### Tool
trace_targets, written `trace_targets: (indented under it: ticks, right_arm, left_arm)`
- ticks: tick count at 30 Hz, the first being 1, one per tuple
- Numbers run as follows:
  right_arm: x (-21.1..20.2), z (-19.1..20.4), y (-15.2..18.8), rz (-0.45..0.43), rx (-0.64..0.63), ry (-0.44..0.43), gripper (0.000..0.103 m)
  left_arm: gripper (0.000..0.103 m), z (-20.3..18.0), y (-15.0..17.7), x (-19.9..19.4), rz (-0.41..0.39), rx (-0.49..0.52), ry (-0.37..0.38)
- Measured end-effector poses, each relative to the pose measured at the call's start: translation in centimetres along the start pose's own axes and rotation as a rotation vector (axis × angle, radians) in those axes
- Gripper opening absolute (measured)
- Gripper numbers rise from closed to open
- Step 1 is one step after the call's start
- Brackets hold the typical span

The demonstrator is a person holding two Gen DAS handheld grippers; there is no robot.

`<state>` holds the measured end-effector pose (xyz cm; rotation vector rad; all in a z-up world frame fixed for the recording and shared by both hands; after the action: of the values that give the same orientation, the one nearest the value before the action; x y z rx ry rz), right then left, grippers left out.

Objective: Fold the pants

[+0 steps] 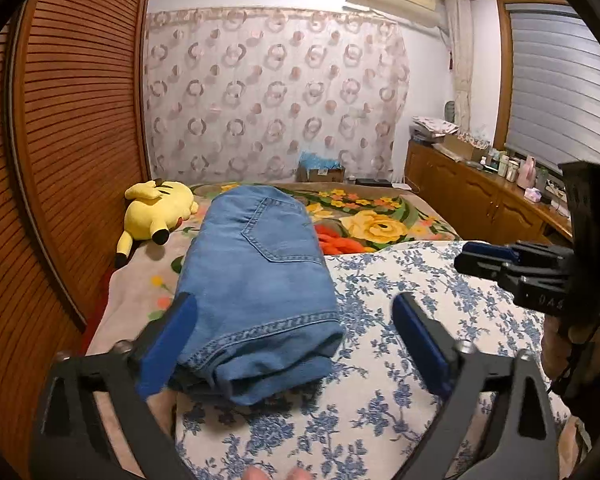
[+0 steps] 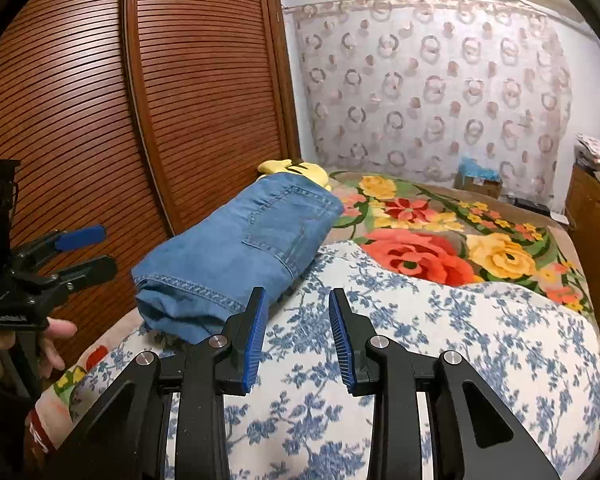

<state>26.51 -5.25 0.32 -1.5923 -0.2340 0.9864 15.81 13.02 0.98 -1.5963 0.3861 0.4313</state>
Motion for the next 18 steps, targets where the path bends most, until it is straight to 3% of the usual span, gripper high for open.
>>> trace_targets:
  ticks: [3,10,15,18]
  right_arm:
    - [-1.4,0.0,0.8,-0.005,0.005,0.013,0.042]
    - [-4.6,0.3,2.2,-0.013,0.013,0.040,0.055]
    - [-6.6,0.2,3.7,-0.002,0.031,0.071,0.056]
    - [-8.0,0.0,4.5,0.002,0.053,0.100,0.064]
  left_arm:
    - [0.103,-0.9,0.1,-0.4,-0.008,0.009,0.009]
    - [0.103,-3.3,1.0,-1.5,-0.023,0.026,0.025]
    - [0.103,-5.1,2.2,-0.8,0.016,0.038,0.019]
    - [0.103,-6.5,2.9,-0.9,0.016,0.035,0.022]
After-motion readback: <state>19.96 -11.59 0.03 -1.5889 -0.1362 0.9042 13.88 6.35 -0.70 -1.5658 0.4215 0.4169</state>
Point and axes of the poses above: each gripper's, at about its wrist camera, not at the fingertips, and x roughly the way its jaws point, z to its left, y to its underside, the point moved 1 cm from there along x, roughly the way its jaws point
